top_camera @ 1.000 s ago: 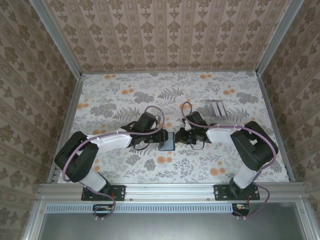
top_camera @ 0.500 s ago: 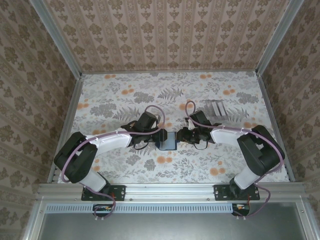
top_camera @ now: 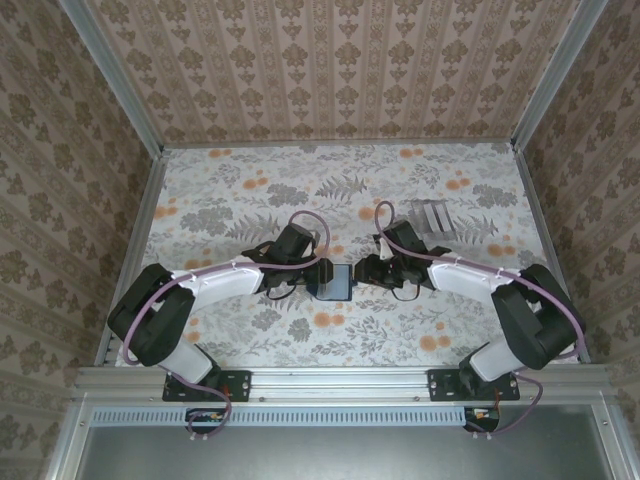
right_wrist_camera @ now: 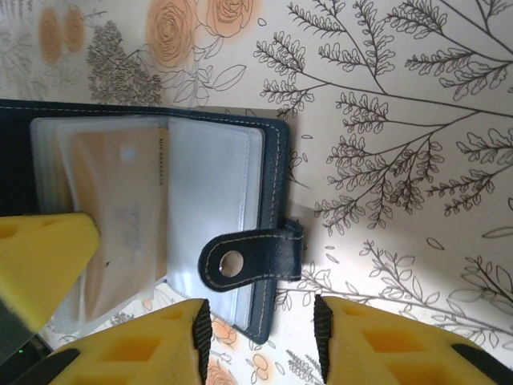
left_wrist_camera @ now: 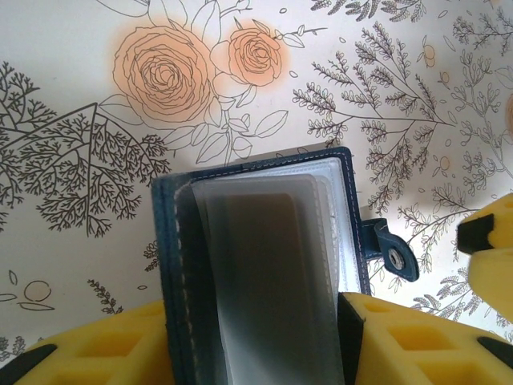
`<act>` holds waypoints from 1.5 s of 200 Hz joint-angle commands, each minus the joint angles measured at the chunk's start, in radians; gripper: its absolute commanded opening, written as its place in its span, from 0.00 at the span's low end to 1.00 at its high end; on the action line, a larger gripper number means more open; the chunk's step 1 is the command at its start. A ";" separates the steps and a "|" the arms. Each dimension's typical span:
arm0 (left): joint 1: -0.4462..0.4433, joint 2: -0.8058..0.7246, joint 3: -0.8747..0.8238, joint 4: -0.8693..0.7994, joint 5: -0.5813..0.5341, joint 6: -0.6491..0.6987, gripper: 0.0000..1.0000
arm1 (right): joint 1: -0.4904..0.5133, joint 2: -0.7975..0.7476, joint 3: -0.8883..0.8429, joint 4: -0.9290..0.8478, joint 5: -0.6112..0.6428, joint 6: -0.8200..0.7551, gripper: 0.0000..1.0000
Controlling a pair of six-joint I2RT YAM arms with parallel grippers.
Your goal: Put the credit cards into the card holder
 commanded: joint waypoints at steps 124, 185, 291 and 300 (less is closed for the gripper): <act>-0.004 -0.021 0.066 -0.098 0.016 -0.010 0.51 | 0.089 0.048 0.116 -0.142 0.249 -0.025 0.08; -0.043 -0.008 0.134 -0.122 0.050 0.009 0.53 | 0.010 0.032 -0.025 0.086 0.057 0.043 0.02; -0.039 0.126 0.123 0.106 0.244 -0.027 0.45 | -0.070 0.022 -0.104 0.227 -0.081 0.124 0.21; -0.037 0.125 0.121 0.098 0.232 -0.024 0.42 | -0.071 0.017 -0.104 0.222 -0.080 0.120 0.21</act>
